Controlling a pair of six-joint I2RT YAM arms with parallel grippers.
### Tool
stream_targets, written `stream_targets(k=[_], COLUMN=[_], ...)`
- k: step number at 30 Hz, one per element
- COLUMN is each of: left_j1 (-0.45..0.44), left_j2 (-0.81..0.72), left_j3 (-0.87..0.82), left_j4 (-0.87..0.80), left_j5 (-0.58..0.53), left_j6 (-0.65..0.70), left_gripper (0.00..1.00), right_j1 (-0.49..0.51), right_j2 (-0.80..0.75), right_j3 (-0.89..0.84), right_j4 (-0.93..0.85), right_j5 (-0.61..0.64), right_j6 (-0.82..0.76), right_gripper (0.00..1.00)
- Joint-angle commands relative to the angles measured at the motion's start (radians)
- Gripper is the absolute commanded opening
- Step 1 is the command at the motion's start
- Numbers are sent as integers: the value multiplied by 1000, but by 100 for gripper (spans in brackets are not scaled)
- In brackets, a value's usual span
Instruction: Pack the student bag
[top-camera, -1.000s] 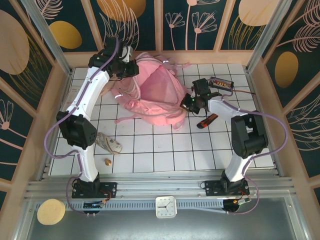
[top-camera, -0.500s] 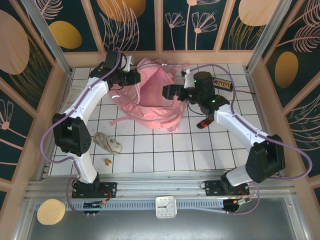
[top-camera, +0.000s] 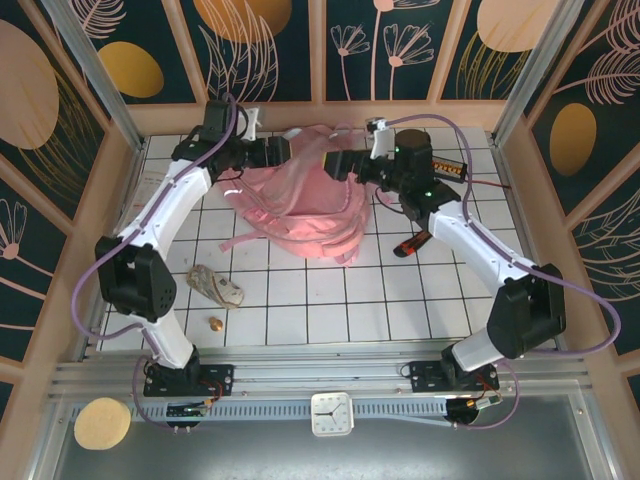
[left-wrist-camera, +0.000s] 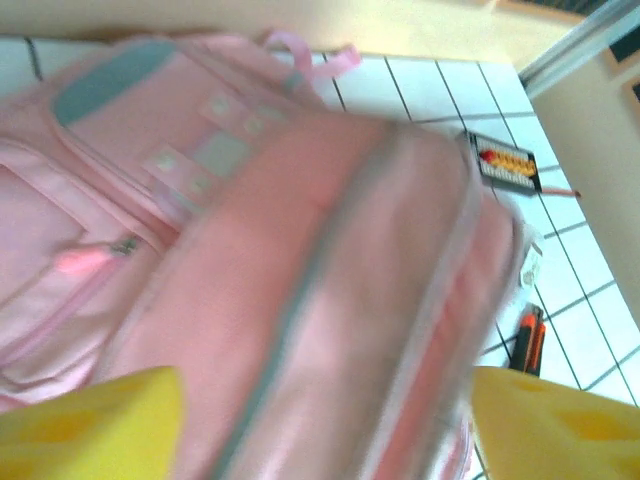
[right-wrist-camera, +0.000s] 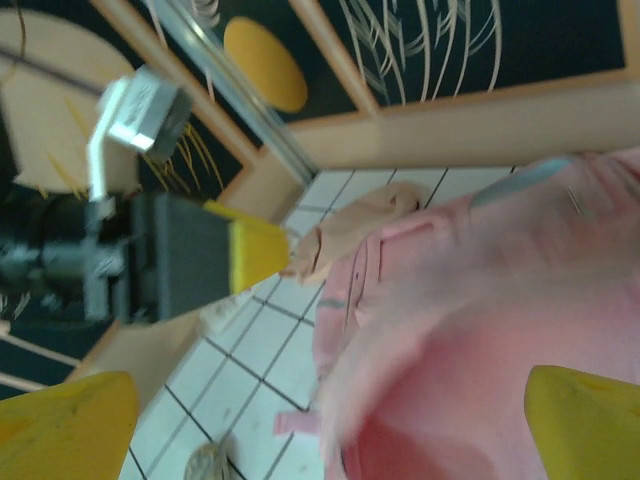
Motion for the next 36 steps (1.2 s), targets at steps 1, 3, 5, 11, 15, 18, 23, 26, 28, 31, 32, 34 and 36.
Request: stream_targets(k=[1, 3, 5, 11, 15, 18, 23, 26, 28, 31, 32, 34, 36], left_j1=[47, 84, 128, 359, 443, 488, 527, 530, 529, 518, 509, 485, 463], left_j2=[-132, -176, -190, -205, -78, 54, 251, 360, 414, 527, 576, 640, 692], left_j3=[-46, -97, -128, -270, -147, -28, 183, 302, 355, 467, 518, 580, 618], left_j4=[19, 16, 3, 32, -86, -153, -256, -297, -283, -270, -282, -279, -282], left_j5=[-131, -203, -231, -229, -348, -384, -421, -403, -362, -271, -255, -224, -201], left_j6=[-70, -165, -257, -546, -414, -318, -153, -101, -87, -67, -51, -47, -62], left_gripper=[99, 99, 99, 99, 99, 99, 99, 97, 97, 94, 94, 93, 92], right_j1=[-16, -18, -18, -18, -15, -15, -18, -18, -18, -15, -16, -16, -15], right_j2=[39, 57, 71, 105, 130, 136, 138, 144, 152, 160, 164, 169, 171], right_j3=[42, 52, 57, 79, 87, 57, -35, -66, -72, -73, -70, -59, -44], right_j4=[3, -34, -54, -56, -49, -29, 28, 46, 48, 35, 21, -3, -31], right_j5=[-11, -20, -28, -58, -92, -114, -145, -161, -175, -191, -192, -196, -198], right_j6=[89, 97, 103, 122, 152, 169, 225, 255, 267, 274, 273, 272, 267], right_gripper=[99, 99, 99, 99, 99, 99, 99, 99, 99, 99, 99, 99, 99])
